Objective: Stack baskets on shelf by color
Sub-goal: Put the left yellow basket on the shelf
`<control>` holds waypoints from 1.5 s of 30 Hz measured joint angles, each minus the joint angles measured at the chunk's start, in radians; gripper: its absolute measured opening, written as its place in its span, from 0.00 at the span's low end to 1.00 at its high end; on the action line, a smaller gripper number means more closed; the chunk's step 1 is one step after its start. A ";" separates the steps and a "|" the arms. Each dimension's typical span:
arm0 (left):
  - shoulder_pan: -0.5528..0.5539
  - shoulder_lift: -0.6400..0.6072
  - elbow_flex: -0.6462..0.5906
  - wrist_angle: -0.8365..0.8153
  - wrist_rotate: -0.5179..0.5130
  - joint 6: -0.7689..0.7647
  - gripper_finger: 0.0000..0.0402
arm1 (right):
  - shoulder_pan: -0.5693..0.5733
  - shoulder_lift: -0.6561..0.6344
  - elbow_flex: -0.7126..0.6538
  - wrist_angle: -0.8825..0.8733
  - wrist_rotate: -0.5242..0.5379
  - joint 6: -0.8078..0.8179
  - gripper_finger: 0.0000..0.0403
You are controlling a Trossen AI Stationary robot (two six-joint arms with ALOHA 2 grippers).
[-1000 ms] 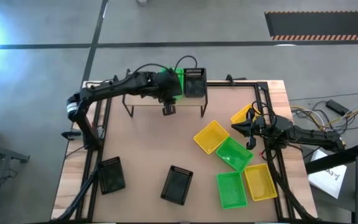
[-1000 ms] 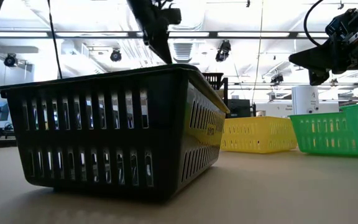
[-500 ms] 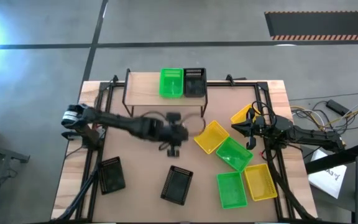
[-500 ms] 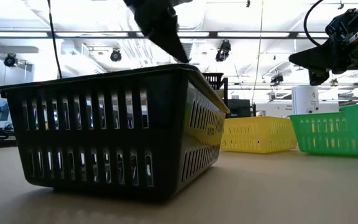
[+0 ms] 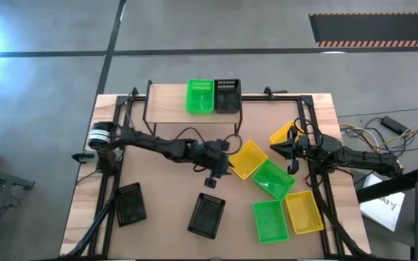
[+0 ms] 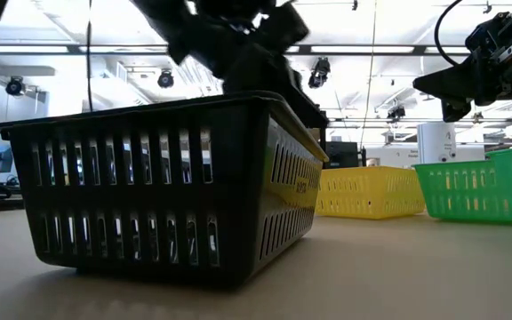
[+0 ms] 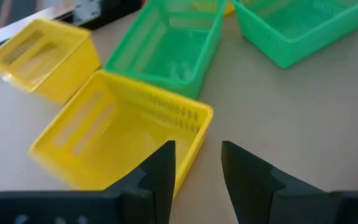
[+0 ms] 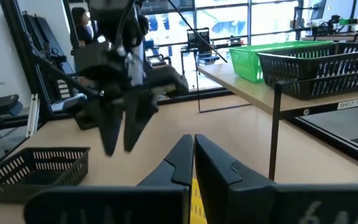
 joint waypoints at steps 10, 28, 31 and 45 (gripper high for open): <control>0.003 0.203 0.148 -0.061 -0.098 0.083 0.28 | 0.000 0.000 0.000 0.000 0.000 0.000 0.02; -0.062 0.114 0.170 -0.174 -0.250 0.100 0.00 | 0.000 0.000 0.000 0.000 0.000 0.001 0.02; -0.098 0.028 0.164 -0.246 -0.373 0.097 0.00 | 0.000 0.000 0.000 0.000 0.001 0.000 0.02; -0.168 -0.454 0.148 -0.676 -0.714 -0.064 0.00 | 0.000 0.000 0.000 0.001 0.000 0.000 0.02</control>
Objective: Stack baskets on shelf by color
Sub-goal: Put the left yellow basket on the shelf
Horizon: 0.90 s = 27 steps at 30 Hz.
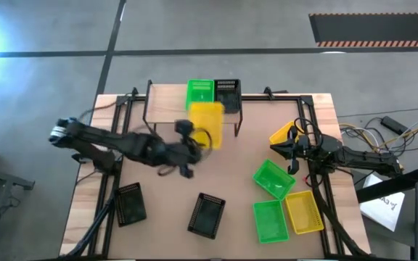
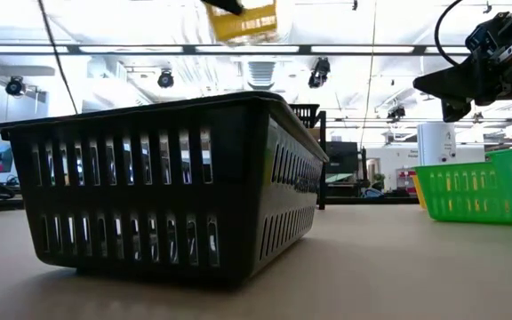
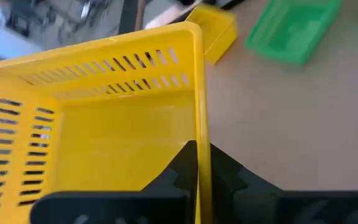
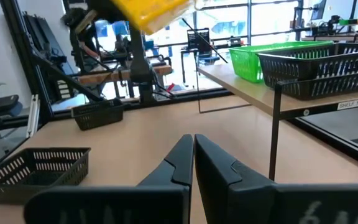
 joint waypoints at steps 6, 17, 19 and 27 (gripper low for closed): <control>0.218 -0.147 -0.053 -0.181 0.037 -0.046 0.00 | 0.000 0.000 0.000 0.000 0.000 0.000 0.02; 0.697 -0.244 -0.248 -0.202 0.447 0.072 0.00 | 0.000 0.000 0.000 0.000 0.000 0.002 0.02; 0.736 -0.234 -0.274 -0.195 0.478 0.112 0.00 | 0.000 0.000 0.000 0.000 0.000 0.000 0.02; 0.751 -0.168 -0.309 -0.099 0.483 0.212 0.00 | 0.000 0.000 0.000 0.000 0.000 0.001 0.02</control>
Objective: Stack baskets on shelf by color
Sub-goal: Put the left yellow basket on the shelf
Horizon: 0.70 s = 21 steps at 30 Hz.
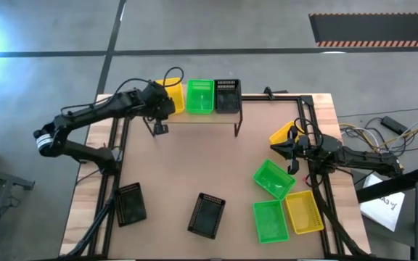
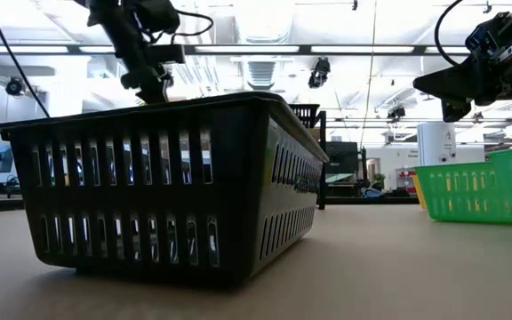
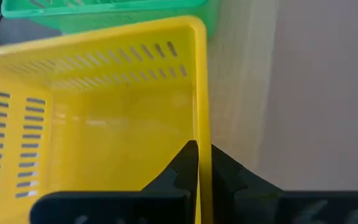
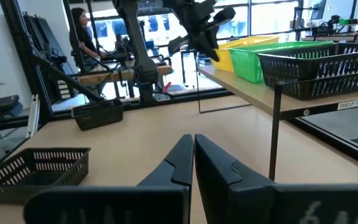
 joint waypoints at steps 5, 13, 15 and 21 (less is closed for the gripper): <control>0.000 0.018 0.001 0.000 0.000 0.057 0.03 | 0.000 0.000 0.000 0.000 0.000 0.000 0.02; 0.000 0.015 0.010 -0.002 0.002 0.059 0.24 | 0.000 0.000 0.000 0.000 0.000 0.000 0.02; -0.003 0.014 0.023 0.000 0.002 0.059 0.29 | 0.000 0.000 0.000 0.000 0.000 0.000 0.02; -0.012 0.014 0.072 0.002 0.046 0.029 0.36 | 0.000 0.000 0.000 0.000 0.000 -0.001 0.02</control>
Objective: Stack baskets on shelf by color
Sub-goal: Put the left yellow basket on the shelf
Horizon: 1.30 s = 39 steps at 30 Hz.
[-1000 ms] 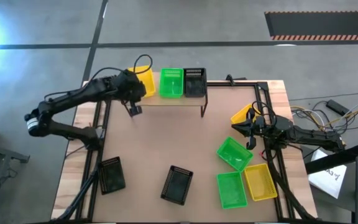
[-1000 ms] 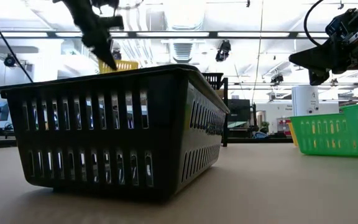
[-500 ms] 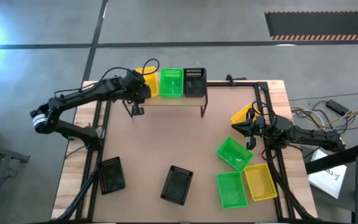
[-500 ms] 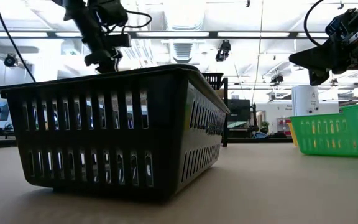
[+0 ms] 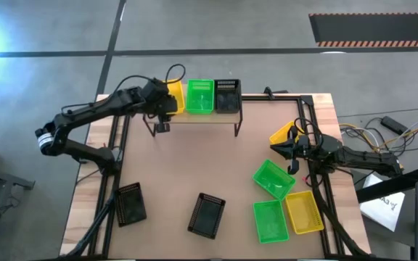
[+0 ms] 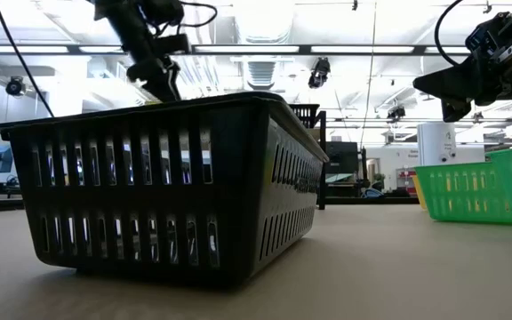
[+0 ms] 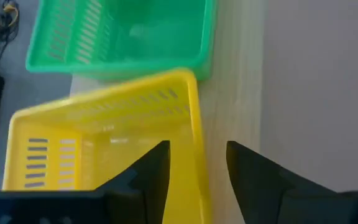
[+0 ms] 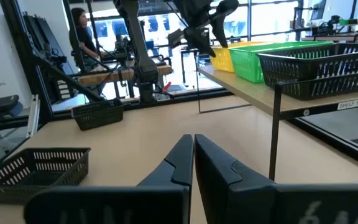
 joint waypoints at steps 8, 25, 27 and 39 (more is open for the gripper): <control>0.054 0.000 0.075 0.153 -0.013 -0.263 0.30 | 0.000 0.000 0.000 0.000 0.000 0.001 0.02; 0.116 0.253 0.120 0.199 -0.129 -0.369 0.01 | 0.000 0.000 0.000 0.000 0.000 0.000 0.02; 0.108 0.263 0.124 0.233 -0.110 -0.355 0.01 | 0.000 0.000 0.000 0.000 0.000 0.001 0.02; 0.089 0.196 0.118 0.270 -0.079 -0.339 0.01 | 0.000 0.000 0.000 0.000 0.000 0.000 0.02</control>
